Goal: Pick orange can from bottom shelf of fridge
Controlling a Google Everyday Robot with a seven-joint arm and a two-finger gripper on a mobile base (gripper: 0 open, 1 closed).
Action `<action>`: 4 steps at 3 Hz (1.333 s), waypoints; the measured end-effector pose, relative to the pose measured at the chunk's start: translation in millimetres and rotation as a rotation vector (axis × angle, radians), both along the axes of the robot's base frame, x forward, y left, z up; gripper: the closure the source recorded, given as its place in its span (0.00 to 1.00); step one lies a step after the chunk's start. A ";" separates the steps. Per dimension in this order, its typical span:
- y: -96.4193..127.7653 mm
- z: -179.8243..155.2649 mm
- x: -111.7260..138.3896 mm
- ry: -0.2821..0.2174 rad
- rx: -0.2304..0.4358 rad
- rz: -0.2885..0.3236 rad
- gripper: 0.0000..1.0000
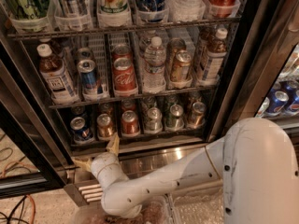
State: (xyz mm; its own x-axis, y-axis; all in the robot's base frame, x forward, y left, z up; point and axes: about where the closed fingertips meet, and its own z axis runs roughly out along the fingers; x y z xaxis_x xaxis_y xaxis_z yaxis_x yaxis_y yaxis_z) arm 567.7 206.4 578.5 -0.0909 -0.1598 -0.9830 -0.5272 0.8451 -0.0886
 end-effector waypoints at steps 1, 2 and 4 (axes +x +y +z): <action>-11.6 7.9 3.0 -0.042 0.014 -0.085 0.00; -16.0 9.0 4.9 -0.060 0.030 -0.125 0.00; -8.8 -5.1 10.2 -0.054 0.034 -0.137 0.22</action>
Offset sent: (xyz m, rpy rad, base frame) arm 0.0054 -0.0221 0.0094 0.0475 -0.0819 -0.1721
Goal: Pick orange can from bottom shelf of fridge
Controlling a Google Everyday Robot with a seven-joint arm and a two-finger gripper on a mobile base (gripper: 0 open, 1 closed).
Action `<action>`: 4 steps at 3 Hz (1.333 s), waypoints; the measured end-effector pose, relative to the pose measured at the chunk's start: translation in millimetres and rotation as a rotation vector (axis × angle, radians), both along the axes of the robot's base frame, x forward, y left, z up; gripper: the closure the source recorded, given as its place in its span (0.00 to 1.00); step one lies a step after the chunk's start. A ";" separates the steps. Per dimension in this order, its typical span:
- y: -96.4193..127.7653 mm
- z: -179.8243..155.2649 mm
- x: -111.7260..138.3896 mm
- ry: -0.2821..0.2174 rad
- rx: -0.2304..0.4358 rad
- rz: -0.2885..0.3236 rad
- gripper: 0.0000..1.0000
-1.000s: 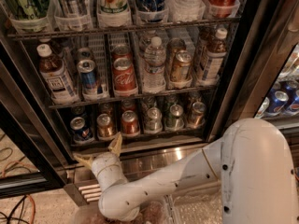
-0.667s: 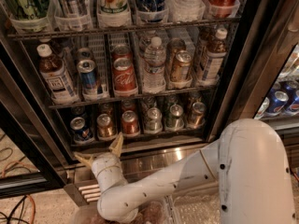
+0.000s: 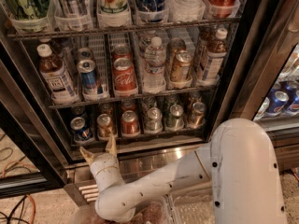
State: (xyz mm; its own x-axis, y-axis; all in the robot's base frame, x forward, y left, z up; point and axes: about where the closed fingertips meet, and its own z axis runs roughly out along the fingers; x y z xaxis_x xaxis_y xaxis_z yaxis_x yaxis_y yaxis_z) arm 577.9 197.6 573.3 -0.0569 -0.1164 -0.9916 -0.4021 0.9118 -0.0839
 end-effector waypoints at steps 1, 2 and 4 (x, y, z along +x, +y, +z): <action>-10.6 3.8 3.1 -0.014 0.014 -0.029 0.21; -35.4 22.6 11.4 -0.068 0.041 -0.099 0.21; -23.7 21.8 24.5 -0.069 0.043 -0.075 0.18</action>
Offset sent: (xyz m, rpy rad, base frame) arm 0.0096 -0.0574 0.0284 0.0560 -0.0870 -0.1554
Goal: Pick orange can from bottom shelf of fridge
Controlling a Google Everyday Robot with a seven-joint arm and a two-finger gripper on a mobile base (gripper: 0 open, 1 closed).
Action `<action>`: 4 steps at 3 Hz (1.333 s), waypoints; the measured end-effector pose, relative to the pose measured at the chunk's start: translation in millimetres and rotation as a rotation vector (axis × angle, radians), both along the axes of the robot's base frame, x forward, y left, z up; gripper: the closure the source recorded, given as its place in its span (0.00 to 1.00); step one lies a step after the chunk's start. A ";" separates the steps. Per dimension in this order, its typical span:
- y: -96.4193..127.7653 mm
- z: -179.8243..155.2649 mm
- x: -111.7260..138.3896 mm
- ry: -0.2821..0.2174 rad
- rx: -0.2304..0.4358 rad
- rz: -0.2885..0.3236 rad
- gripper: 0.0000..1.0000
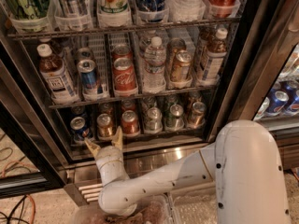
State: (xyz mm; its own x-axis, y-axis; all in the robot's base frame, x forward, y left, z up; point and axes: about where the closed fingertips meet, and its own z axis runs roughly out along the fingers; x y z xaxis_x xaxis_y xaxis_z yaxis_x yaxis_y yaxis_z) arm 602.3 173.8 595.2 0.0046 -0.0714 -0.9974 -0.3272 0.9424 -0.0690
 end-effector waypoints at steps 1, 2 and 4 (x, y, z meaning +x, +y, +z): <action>3.0 0.1 10.2 -0.001 -0.003 0.006 0.33; 1.1 0.2 17.6 -0.003 -0.003 -0.001 0.33; -5.8 -1.1 33.4 0.000 0.004 -0.025 0.33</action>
Offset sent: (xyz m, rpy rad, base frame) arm 0.0125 0.0039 -0.0017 -0.0057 0.0018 0.0106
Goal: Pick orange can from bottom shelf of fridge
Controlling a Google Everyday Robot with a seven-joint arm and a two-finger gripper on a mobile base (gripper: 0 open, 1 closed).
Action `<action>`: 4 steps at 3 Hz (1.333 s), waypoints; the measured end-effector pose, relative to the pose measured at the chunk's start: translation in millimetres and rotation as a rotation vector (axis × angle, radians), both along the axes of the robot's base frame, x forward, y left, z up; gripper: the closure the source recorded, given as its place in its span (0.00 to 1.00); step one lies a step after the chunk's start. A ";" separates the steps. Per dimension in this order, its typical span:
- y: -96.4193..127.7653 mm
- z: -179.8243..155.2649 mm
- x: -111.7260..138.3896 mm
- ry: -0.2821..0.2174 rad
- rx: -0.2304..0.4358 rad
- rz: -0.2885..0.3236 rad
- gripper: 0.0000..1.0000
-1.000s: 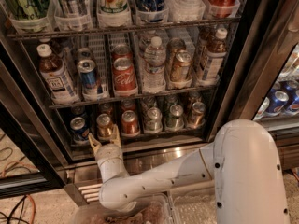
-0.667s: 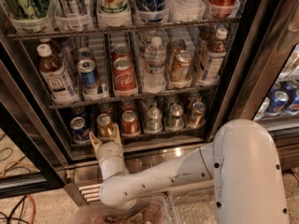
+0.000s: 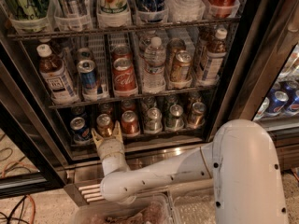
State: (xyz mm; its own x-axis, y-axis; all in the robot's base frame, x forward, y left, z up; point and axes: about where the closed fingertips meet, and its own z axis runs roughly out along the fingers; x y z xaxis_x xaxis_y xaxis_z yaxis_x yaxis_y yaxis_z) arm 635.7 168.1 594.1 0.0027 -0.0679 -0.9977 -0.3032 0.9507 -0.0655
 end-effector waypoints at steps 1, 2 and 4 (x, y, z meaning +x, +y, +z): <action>-0.1 -4.1 4.0 0.012 -0.002 0.001 0.51; -0.1 -4.1 4.1 0.012 -0.002 0.001 0.75; 4.5 8.4 0.5 -0.005 -0.029 0.032 1.00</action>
Offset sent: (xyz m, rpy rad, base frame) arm 0.0050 -0.0002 -0.0080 -0.0199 0.0187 0.0106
